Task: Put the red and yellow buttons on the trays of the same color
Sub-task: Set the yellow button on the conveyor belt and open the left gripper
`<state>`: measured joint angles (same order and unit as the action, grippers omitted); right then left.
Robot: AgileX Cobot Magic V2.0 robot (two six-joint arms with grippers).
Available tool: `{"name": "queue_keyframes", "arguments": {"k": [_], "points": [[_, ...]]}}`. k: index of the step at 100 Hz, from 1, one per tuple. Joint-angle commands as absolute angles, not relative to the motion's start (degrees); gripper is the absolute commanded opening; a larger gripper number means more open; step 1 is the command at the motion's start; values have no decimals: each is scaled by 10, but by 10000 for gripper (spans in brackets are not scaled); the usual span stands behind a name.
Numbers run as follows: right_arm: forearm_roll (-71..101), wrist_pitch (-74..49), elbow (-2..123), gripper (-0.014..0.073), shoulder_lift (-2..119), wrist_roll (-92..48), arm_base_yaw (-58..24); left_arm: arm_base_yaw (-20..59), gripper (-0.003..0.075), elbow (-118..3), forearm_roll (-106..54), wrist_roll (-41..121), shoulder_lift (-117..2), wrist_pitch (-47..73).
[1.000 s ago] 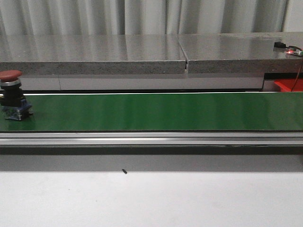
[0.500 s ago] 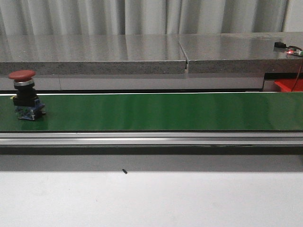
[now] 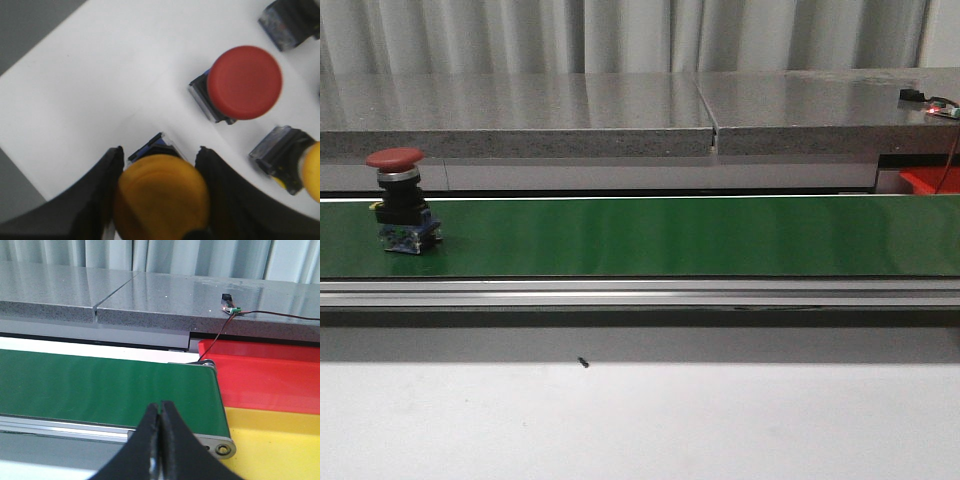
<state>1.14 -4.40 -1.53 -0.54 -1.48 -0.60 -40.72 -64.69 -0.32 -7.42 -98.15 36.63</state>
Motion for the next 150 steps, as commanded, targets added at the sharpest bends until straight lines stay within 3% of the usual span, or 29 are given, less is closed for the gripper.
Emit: {"name": "queue_keyframes", "arguments": {"k": [1,27,67,150], "points": [[6,0,-6,-68,-16,-15,-4,-407,-20,-661,-13,-81,-912,367],[6,0,-6,-68,-16,-15,-4,-332,-20,-725,-38,-39,-837,446],[6,0,-6,-68,-16,-15,-4,-184,-20,-791,-34,-16,-874,473],[6,0,-6,-68,-16,-15,-4,-143,-20,-795,-61,-14,-965,503]]}}
